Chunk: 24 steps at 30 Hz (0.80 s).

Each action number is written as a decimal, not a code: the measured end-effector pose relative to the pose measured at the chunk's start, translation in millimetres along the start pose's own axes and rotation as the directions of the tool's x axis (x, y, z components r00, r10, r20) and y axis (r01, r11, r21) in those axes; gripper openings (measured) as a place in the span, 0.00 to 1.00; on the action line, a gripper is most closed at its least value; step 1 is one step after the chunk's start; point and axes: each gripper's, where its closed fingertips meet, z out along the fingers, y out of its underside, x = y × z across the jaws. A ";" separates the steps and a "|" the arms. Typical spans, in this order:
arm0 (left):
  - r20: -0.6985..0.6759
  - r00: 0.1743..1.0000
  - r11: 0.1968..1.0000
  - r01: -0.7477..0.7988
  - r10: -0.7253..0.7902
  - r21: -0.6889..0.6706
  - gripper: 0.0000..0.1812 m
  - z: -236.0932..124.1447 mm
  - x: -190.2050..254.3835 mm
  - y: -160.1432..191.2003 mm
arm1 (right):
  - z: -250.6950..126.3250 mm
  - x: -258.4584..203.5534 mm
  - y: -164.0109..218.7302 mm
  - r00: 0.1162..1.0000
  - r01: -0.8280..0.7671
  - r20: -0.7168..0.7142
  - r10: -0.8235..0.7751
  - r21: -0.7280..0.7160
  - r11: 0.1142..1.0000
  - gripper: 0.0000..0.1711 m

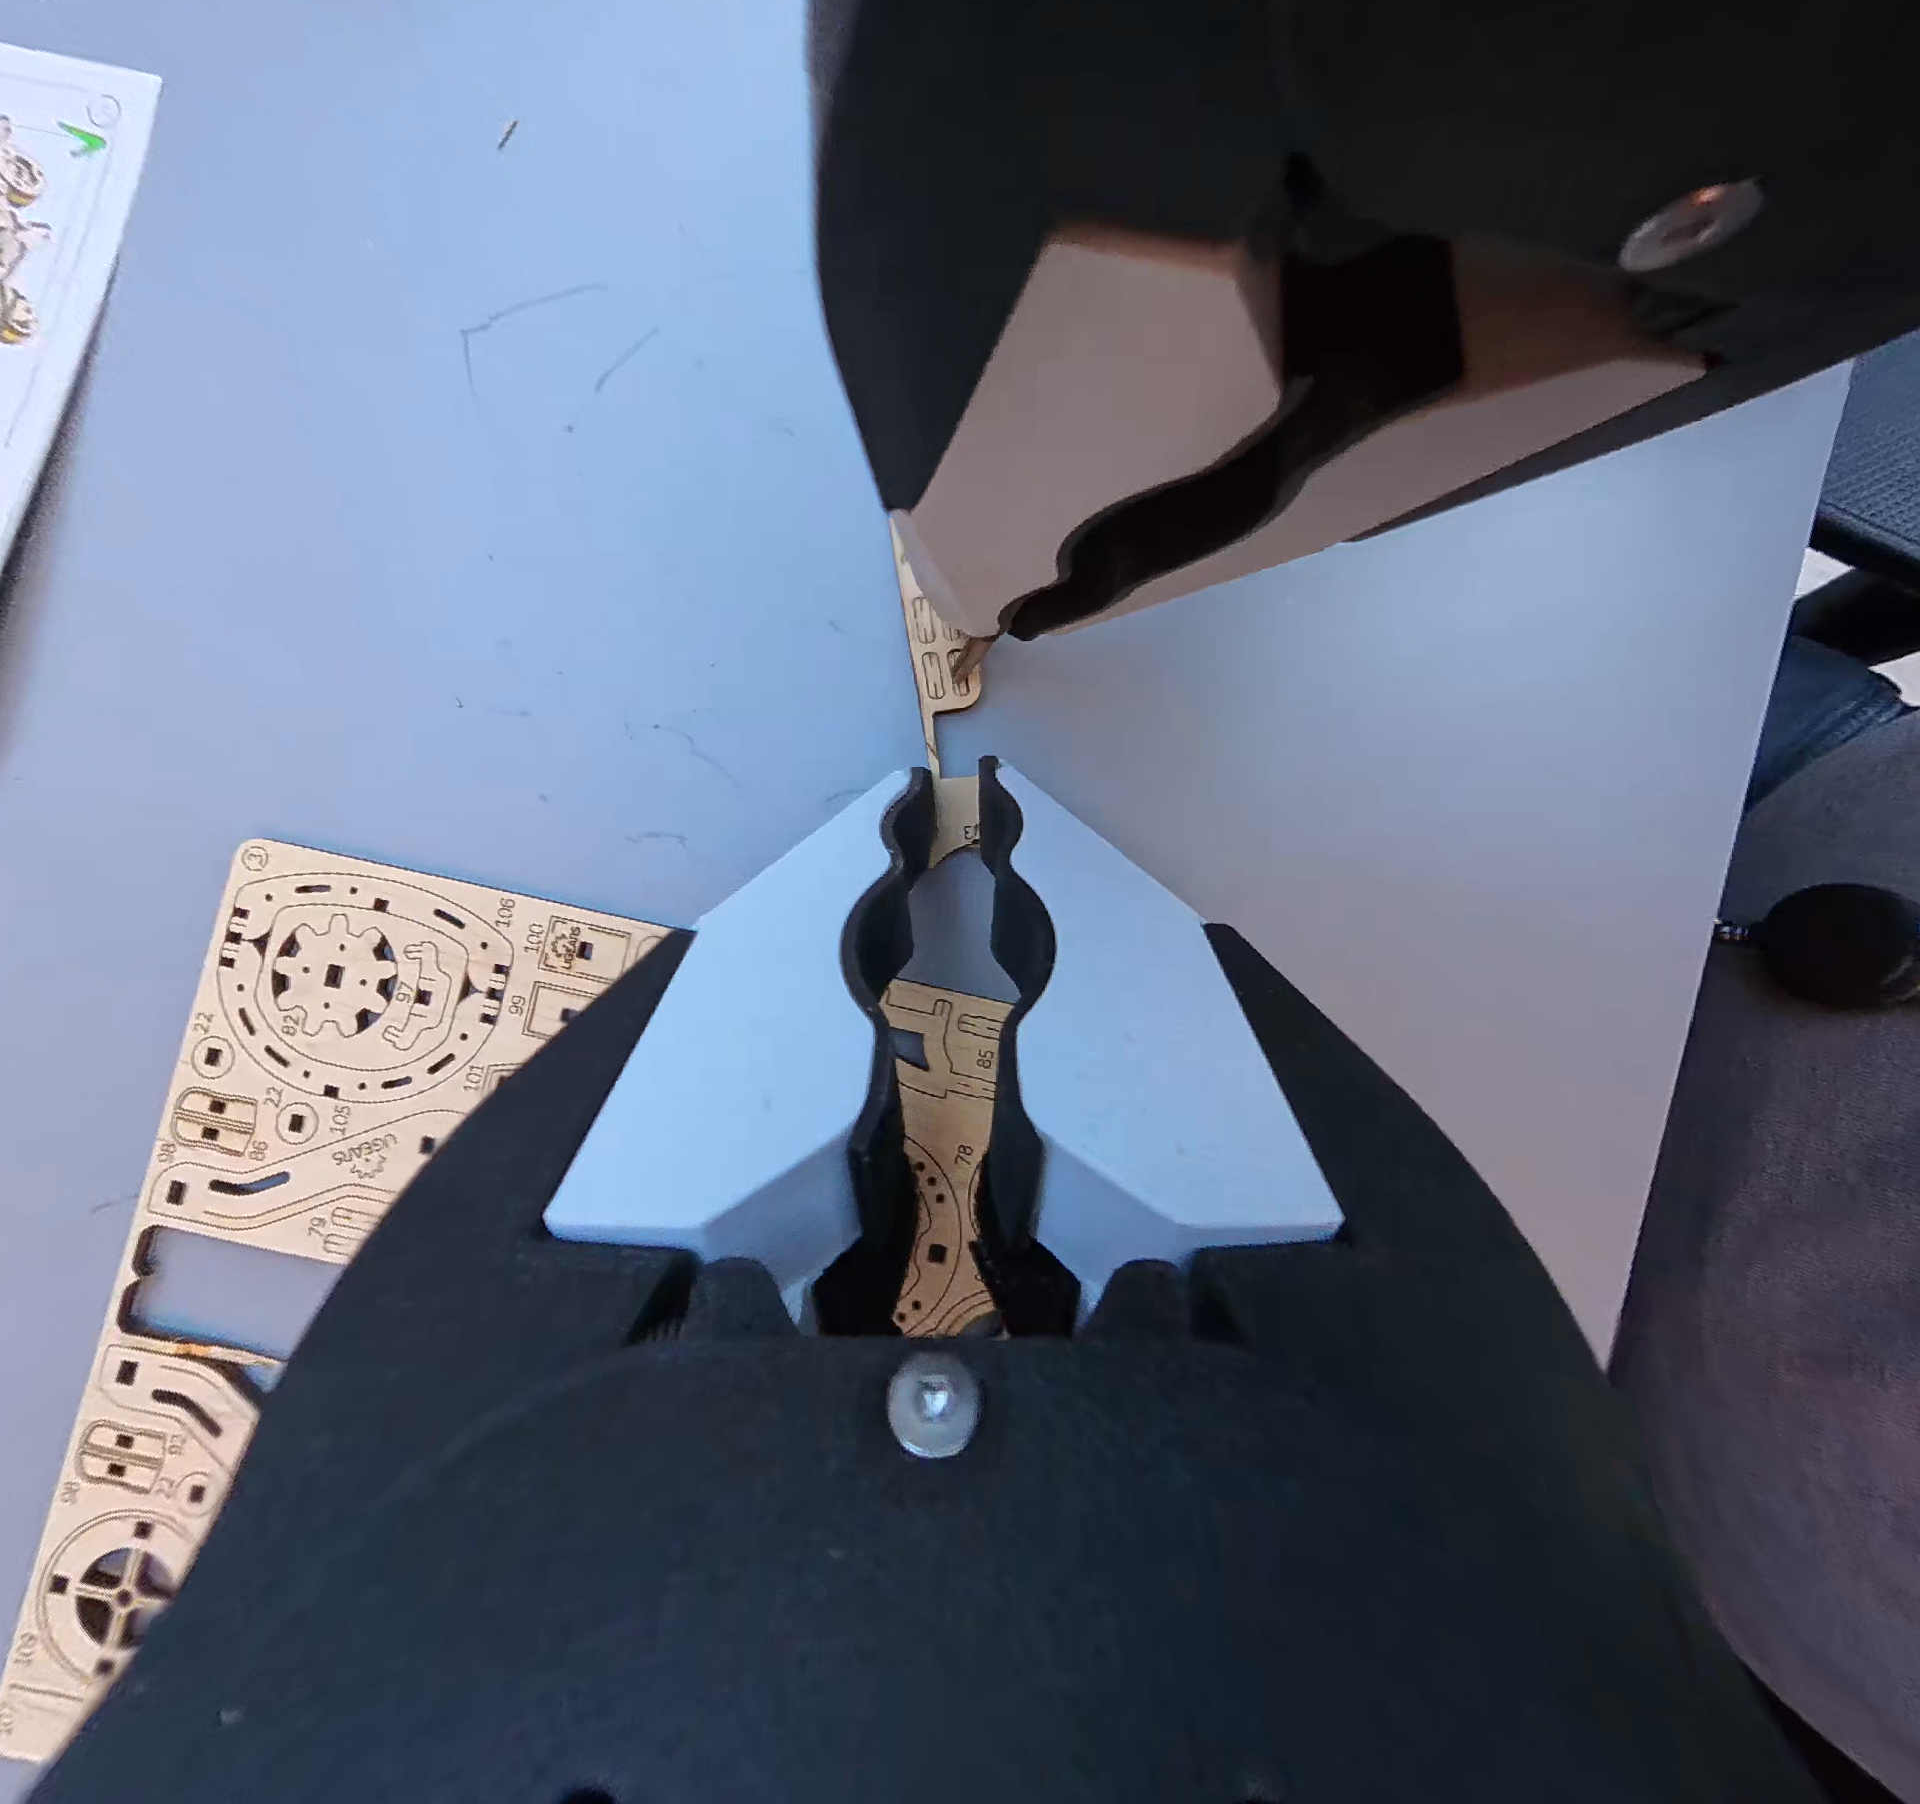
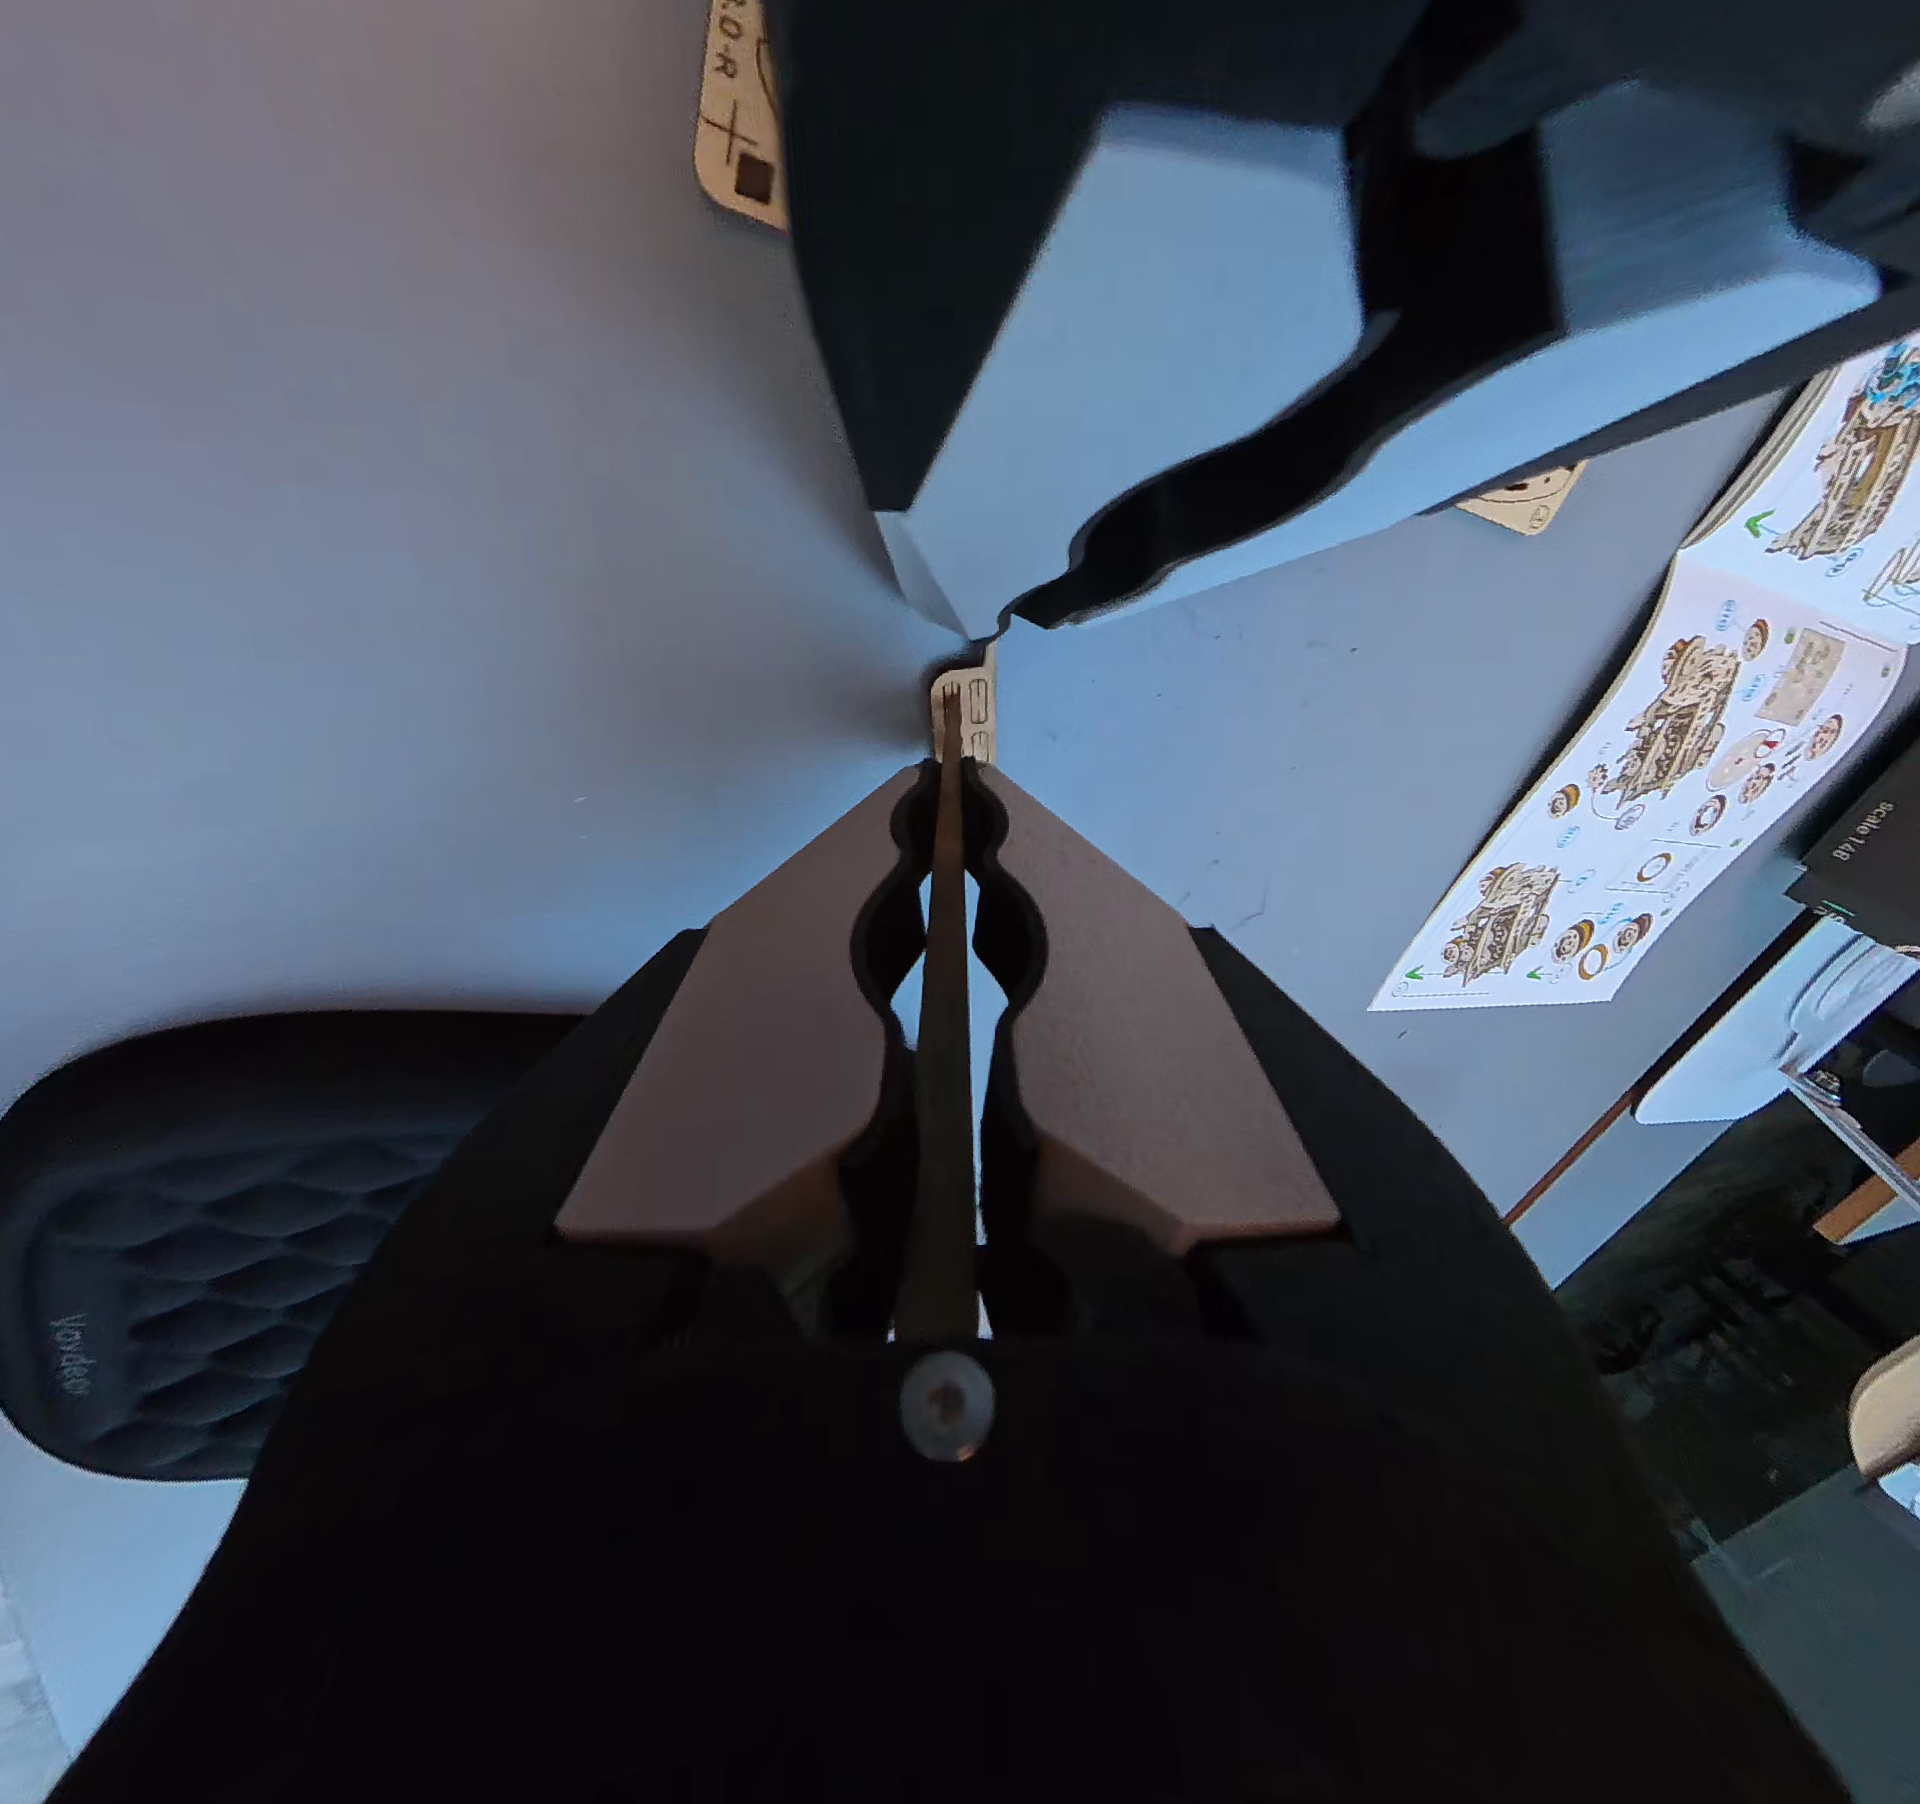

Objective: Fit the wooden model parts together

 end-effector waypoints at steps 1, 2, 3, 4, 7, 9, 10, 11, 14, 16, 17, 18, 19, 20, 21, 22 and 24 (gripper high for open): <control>-0.013 1.000 1.000 0.013 -0.013 -0.002 0.03 -0.3 0.7 -0.1 | -0.1 -0.4 0.0 1.000 -0.001 -0.003 0.001 0.004 1.000 0.01; -0.027 0.999 1.000 0.031 -0.031 -0.002 0.03 -0.6 0.9 -0.2 | 0.0 -0.4 0.1 1.000 -0.003 -0.007 0.003 0.007 1.000 0.01; -0.039 0.998 0.999 0.050 -0.050 -0.002 0.03 -0.8 1.1 -0.3 | 0.0 -0.6 0.2 1.000 -0.006 -0.009 0.006 0.011 1.000 0.01; -0.048 0.997 0.998 0.060 -0.060 -0.002 0.03 -0.9 0.9 -0.4 | 0.1 -0.6 0.3 1.000 -0.007 -0.012 0.007 0.014 1.000 0.01; -0.045 0.997 0.998 0.058 -0.059 -0.013 0.03 -1.1 1.2 -0.3 | 0.1 -0.7 0.3 1.000 -0.005 -0.017 0.006 0.022 1.000 0.01; -0.042 0.997 0.998 0.058 -0.059 -0.020 0.03 -1.0 1.4 -0.2 | 0.0 -0.8 0.3 1.000 -0.005 -0.020 0.005 0.023 1.000 0.01; -0.045 0.997 0.998 0.067 -0.067 -0.021 0.03 -1.1 1.6 -0.2 | 0.0 -0.8 0.4 1.000 -0.004 -0.022 0.004 0.024 1.000 0.01; -0.049 0.996 0.997 0.076 -0.077 -0.021 0.03 -1.2 1.8 -0.3 | 0.0 -0.9 0.3 1.000 -0.003 -0.023 0.004 0.025 1.000 0.01; -0.057 0.994 0.995 0.094 -0.095 -0.016 0.03 -1.4 2.3 -0.2 | -0.1 -1.0 0.3 0.999 -0.002 -0.033 0.003 0.027 1.000 0.01; -0.056 0.994 0.995 0.098 -0.099 -0.019 0.03 -1.7 2.6 -0.2 | -0.1 -1.2 0.0 0.999 -0.004 -0.040 0.005 0.031 1.000 0.01; -0.053 0.994 0.995 0.094 -0.095 -0.022 0.03 -1.9 2.6 -0.1 | 0.0 -1.2 -0.1 0.999 -0.004 -0.045 0.005 0.033 0.999 0.01; -0.050 0.995 0.996 0.089 -0.091 -0.025 0.03 -1.9 2.4 0.1 | -0.1 -1.2 -0.4 0.999 -0.005 -0.048 0.007 0.035 0.999 0.01; -0.049 0.995 0.996 0.091 -0.092 -0.026 0.03 -2.1 2.2 0.0 | -0.1 -1.0 -0.3 0.999 -0.003 -0.053 0.004 0.035 0.999 0.01; -0.052 0.994 0.995 0.096 -0.097 -0.028 0.03 -2.2 2.6 0.3 | -0.1 -1.3 -0.5 0.999 0.000 -0.054 0.002 0.036 0.999 0.01; -0.051 0.994 0.995 0.096 -0.098 -0.030 0.03 -2.3 2.5 0.5 | -0.1 -1.3 -0.7 0.998 0.001 -0.057 0.001 0.037 0.999 0.01; -0.047 0.995 0.995 0.092 -0.094 -0.031 0.03 -2.5 2.1 0.6 | 0.0 -1.0 -1.0 0.998 0.003 -0.060 -0.001 0.037 0.999 0.01; -0.044 0.994 0.995 0.094 -0.095 -0.035 0.03 -3.2 1.3 0.9 | 0.1 -0.6 -1.8 0.998 0.007 -0.065 -0.005 0.038 0.999 0.01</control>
